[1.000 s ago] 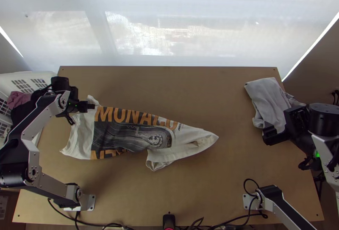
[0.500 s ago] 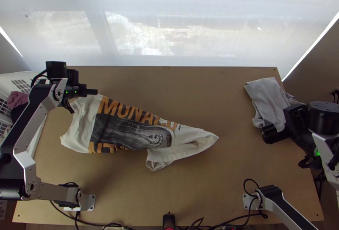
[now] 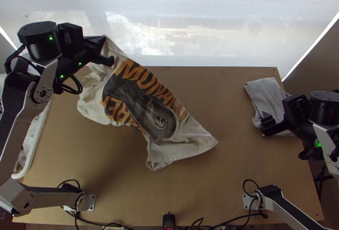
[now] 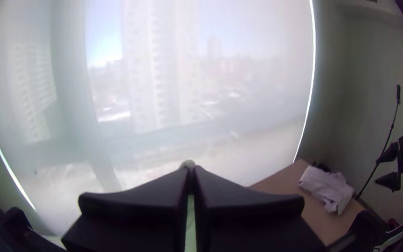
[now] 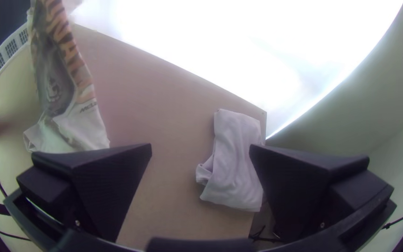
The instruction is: Fold the t-shirt
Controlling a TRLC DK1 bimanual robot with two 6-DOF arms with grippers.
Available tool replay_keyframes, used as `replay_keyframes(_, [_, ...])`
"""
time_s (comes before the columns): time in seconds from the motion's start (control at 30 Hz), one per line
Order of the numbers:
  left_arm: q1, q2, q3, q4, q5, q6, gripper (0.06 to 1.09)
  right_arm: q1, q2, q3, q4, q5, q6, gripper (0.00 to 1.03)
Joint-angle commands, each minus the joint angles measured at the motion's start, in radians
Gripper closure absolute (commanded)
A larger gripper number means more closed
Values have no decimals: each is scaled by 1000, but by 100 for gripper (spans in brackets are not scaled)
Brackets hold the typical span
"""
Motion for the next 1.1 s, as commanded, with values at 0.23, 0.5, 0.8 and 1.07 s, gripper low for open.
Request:
replay_keyframes(0.23, [-399,-23,251,32,-234,112,105,-18,-10,7,-5,0,4,5])
replay_keyframes(0.5, [-579,-235,-107,-79,-228,126,105,-16,-4,7,-4,0,5,5])
replay_keyframes(0.8, [-643,-405,-592,-135,-164,146,105,-18,4,19,-5,1,-3,5])
replay_keyframes(1.07, [-672,-482,-863,-132,-93,117,80,-13,6,19,-9,1,-9,5])
